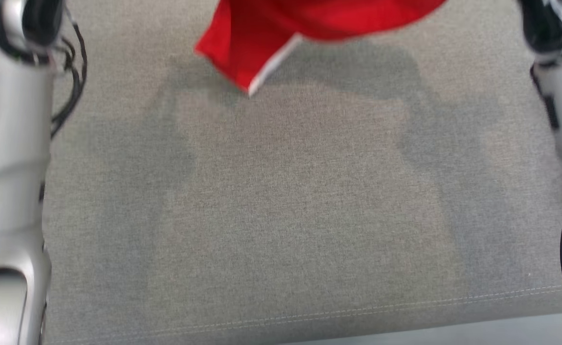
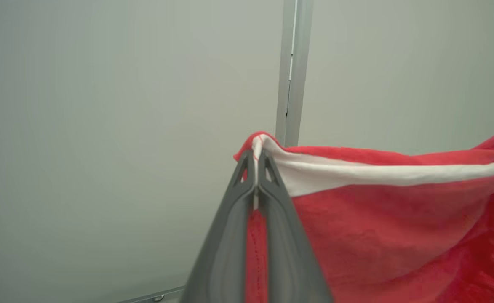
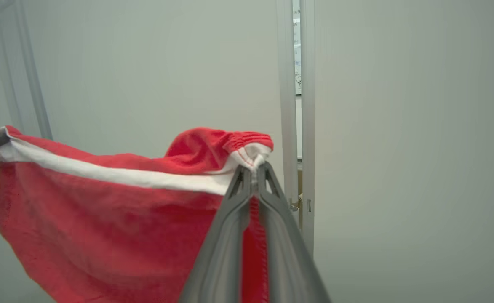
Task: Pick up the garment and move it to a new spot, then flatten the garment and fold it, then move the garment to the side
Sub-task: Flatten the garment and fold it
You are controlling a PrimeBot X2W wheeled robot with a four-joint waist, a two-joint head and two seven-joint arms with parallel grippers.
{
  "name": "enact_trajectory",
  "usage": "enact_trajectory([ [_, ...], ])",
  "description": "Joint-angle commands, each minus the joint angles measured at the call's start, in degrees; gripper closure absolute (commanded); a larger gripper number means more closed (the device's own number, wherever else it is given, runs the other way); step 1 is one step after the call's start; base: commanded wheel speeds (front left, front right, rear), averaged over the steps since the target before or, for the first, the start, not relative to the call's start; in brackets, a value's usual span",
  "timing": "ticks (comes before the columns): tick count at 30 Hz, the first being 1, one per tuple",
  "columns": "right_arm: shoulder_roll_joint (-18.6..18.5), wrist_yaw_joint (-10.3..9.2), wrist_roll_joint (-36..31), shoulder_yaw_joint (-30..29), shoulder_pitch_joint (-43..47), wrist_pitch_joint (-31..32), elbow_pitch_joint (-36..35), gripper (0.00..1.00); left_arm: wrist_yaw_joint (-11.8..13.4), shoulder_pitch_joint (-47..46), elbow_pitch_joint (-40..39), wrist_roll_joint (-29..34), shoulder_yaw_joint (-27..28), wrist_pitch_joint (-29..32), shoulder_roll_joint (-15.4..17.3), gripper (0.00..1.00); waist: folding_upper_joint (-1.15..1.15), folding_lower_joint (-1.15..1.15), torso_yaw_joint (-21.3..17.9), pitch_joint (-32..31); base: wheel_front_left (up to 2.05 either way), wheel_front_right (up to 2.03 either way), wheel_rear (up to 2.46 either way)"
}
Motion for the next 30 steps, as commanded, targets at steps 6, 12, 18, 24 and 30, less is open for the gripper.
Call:
enact_trajectory([
  [6,2.52,-0.06,0.54,0.78,-16.0,-3.9,20.62,1.0,-0.54,-14.45,19.82,0.82,-0.3,-3.36,-3.11,1.0,0.0,-0.01,0.79,2.46,0.0,0.0,0.0],
  [12,5.38,-0.06,0.18,2.84,-22.98,-7.77,32.25,1.0,-1.75,-21.16,30.82,1.26,-1.23,-8.53,-5.45,1.0,0.0,-0.01,1.03,5.63,0.0,0.0,0.0],
  [18,5.77,-0.05,3.23,9.98,-19.79,-8.61,36.18,1.0,-3.39,-17.82,37.75,-0.15,-2.95,-13.37,-6.91,1.0,0.0,-0.01,1.58,9.56,0.0,0.0,0.0],
  [24,3.77,-0.04,9.34,16.34,-12.26,-9.51,32.79,1.0,-3.92,-9.99,37.85,-1.3,-4.98,-20.01,-7.96,1.0,0.0,-0.01,1.89,11.34,0.0,0.0,0.0],
  [30,-0.24,-0.03,20.19,21.7,2.08,-10.3,23.13,1.0,-3.99,6.08,30.1,-2.22,-7.79,-26.19,-7.03,1.0,0.0,-0.01,2.22,9.72,0.0,0.0,0.0],
])
